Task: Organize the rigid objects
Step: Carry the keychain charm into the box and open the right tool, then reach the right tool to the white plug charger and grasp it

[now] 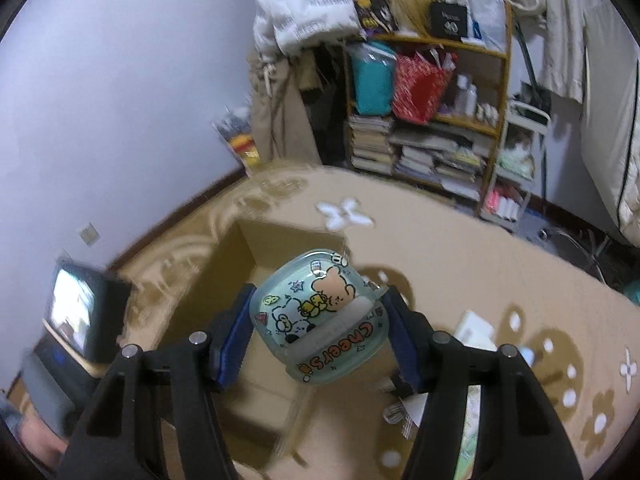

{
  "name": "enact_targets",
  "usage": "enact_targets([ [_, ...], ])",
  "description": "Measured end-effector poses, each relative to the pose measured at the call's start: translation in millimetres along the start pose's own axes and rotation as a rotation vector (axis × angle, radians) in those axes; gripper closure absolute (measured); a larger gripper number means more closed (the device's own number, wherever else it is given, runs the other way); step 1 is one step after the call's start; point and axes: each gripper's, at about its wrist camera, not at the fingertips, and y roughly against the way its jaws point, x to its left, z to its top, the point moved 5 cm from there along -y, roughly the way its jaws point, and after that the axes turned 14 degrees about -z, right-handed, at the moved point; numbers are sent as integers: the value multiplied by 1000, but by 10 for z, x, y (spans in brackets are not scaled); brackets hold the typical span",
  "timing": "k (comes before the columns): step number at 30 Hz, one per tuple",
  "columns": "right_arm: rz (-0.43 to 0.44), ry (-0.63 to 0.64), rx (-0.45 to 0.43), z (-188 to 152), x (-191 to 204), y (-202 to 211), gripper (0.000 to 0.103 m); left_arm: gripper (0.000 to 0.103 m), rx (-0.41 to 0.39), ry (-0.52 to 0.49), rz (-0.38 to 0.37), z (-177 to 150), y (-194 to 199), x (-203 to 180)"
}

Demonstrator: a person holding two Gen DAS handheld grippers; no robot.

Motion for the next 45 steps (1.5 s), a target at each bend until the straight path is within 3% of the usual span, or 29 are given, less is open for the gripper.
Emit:
enact_targets([
  [6,31,-11,-1,199,234,-144,36,93,7,9,-1,-4,-11,17],
  [23,48,50,209,-457,401,-724,36,93,4,10,-2,-1,-18,20],
  [33,56,42,192,-471,387,-646,36,94,8,7,-6,3,-25,7],
  [35,58,27,189,-436,339,-589,33,95,8,1,-2,2,-28,2],
  [37,41,19,180,-414,274,-534,20,95,9,-7,-6,-2,-32,-13],
  [45,-81,12,145,-378,-241,-413,3,95,13,-4,6,-5,-49,-9],
])
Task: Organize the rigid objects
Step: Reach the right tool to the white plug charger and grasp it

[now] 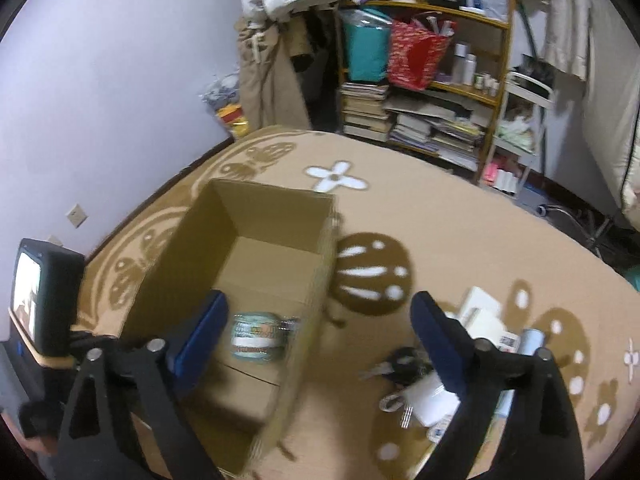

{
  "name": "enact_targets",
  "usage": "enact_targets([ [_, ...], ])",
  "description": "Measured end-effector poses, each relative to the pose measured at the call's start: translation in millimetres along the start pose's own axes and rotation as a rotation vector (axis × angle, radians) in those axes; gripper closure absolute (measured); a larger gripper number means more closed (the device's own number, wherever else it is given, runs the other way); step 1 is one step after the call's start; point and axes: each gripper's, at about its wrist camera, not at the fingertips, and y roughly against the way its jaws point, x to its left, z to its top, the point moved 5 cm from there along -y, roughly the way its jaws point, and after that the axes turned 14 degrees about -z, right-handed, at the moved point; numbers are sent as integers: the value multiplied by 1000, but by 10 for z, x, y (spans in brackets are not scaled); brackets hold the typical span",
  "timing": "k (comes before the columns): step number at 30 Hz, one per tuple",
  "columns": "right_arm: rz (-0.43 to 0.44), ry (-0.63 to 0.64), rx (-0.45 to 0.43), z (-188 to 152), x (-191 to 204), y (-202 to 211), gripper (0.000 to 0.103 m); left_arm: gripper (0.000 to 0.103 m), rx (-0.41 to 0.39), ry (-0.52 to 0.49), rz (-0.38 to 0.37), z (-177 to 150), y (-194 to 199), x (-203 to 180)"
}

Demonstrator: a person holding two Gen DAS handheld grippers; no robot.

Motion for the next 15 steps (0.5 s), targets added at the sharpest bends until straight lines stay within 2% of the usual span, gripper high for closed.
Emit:
enact_targets([
  [7,-103,-26,47,-173,-487,-179,3,94,-1,3,-1,2,7,-1],
  [15,-115,-96,112,-481,-745,-430,3,94,0,3,3,-1,9,-1],
])
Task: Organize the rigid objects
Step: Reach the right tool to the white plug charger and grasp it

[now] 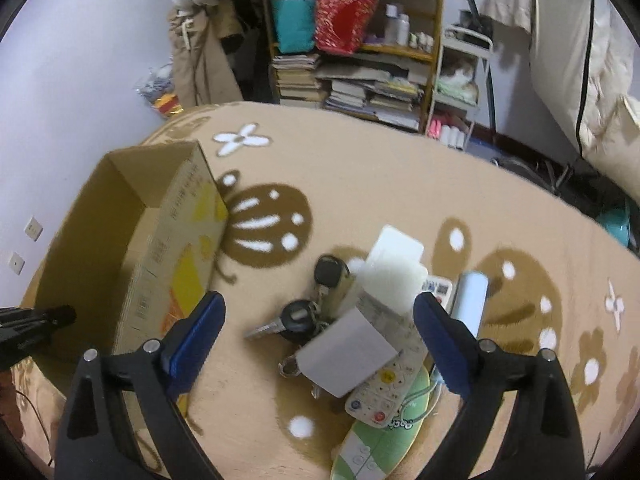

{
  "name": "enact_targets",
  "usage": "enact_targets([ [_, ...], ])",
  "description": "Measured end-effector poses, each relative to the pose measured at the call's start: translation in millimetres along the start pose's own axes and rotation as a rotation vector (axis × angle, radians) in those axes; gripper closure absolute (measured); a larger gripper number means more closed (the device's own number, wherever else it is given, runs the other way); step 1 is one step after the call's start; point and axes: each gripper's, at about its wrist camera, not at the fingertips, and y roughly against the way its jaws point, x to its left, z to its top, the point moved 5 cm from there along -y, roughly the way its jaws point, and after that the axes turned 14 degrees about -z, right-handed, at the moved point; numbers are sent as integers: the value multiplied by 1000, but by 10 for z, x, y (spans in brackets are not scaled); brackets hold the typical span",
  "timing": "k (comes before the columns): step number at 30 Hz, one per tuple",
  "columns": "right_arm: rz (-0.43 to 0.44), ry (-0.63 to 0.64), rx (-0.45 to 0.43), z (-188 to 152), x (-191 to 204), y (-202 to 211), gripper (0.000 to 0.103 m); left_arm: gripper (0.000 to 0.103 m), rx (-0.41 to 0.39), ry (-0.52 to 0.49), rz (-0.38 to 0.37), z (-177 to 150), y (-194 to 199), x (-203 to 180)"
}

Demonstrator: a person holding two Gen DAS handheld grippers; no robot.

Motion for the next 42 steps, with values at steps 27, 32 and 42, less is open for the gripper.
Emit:
enact_targets([
  [27,-55,5,132,-436,-58,-657,3,93,3,-4,5,-7,11,7],
  [32,-60,23,119,-448,-27,-668,3,93,2,-2,1,-3,12,14],
  [42,-94,59,78,-445,40,-648,17,92,2,-2,2,-4,8,25],
])
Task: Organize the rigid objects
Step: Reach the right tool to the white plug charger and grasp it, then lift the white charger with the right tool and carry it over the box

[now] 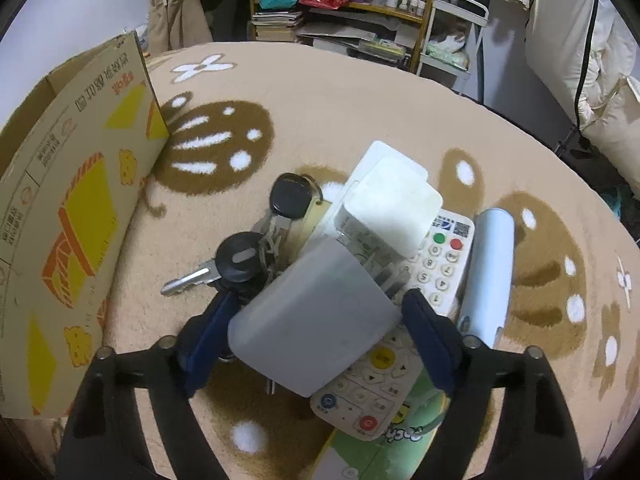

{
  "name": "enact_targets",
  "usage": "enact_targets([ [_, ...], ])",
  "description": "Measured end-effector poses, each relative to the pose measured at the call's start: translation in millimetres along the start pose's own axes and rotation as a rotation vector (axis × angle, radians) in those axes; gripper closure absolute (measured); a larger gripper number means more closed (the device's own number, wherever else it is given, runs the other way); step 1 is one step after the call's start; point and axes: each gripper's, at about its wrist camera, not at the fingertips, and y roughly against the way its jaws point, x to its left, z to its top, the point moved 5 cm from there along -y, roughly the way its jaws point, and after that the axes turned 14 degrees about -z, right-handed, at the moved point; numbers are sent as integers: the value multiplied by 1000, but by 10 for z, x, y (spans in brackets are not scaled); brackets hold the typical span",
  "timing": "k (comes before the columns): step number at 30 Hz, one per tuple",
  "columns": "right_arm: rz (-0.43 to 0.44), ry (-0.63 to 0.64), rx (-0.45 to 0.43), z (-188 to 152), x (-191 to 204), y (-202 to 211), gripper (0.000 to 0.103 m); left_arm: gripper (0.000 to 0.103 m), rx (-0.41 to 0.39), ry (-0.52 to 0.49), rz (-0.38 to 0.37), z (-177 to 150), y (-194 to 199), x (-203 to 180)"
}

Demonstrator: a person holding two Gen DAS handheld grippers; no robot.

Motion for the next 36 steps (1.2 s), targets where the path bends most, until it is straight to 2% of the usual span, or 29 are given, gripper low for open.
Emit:
enact_targets([
  [12,15,-54,-3,40,-45,83,18,92,0,1,-1,-5,3,-1],
  [24,42,-62,-99,182,1,386,18,92,-1,2,-2,-8,2,-4],
  [36,125,-78,-251,546,164,907,18,92,-1,2,-1,-7,1,0],
])
